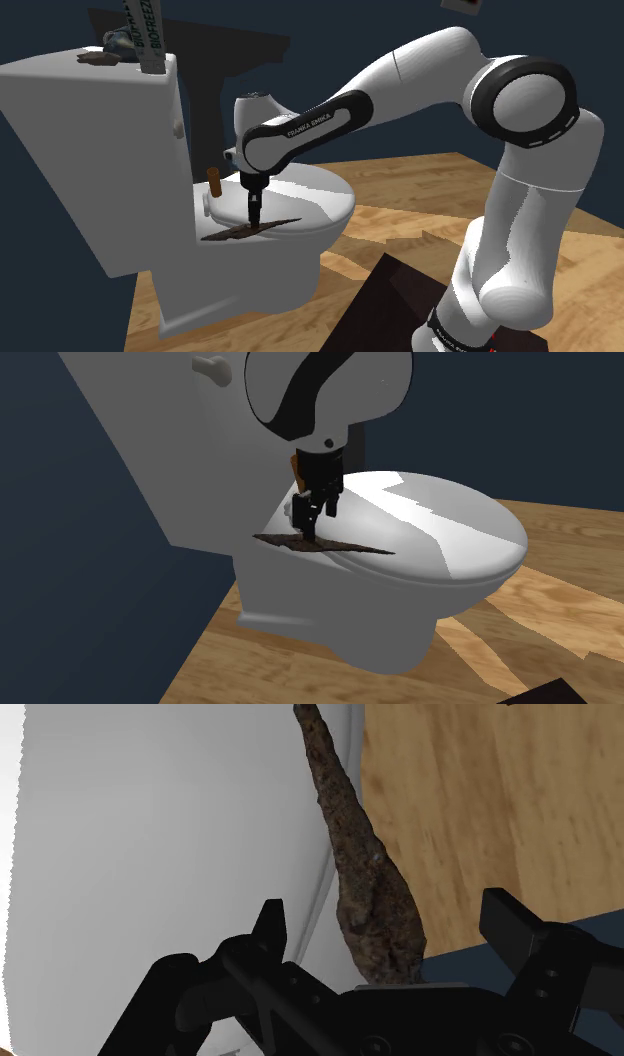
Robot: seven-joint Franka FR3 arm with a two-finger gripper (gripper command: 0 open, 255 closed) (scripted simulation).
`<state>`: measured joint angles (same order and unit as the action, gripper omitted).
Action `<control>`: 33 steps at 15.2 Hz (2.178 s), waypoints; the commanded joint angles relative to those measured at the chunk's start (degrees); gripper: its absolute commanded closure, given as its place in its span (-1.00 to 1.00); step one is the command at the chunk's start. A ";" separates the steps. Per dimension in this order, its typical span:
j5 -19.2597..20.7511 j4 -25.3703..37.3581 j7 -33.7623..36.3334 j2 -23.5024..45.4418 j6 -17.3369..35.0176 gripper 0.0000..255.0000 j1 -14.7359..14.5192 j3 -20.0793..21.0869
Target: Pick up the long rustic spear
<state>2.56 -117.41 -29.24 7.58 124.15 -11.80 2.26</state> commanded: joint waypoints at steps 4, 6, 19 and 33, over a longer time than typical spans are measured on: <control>0.20 -0.69 -0.08 2.56 3.05 -1.00 -0.21 0.18; 0.29 -1.25 0.01 3.40 4.45 -1.00 -0.22 0.16; 0.37 -1.65 0.09 4.08 5.54 1.00 -0.23 0.14; -0.20 3.03 -0.51 -1.12 -4.33 1.00 -0.19 0.25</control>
<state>2.40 -114.72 -29.72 6.91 120.64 -11.99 2.50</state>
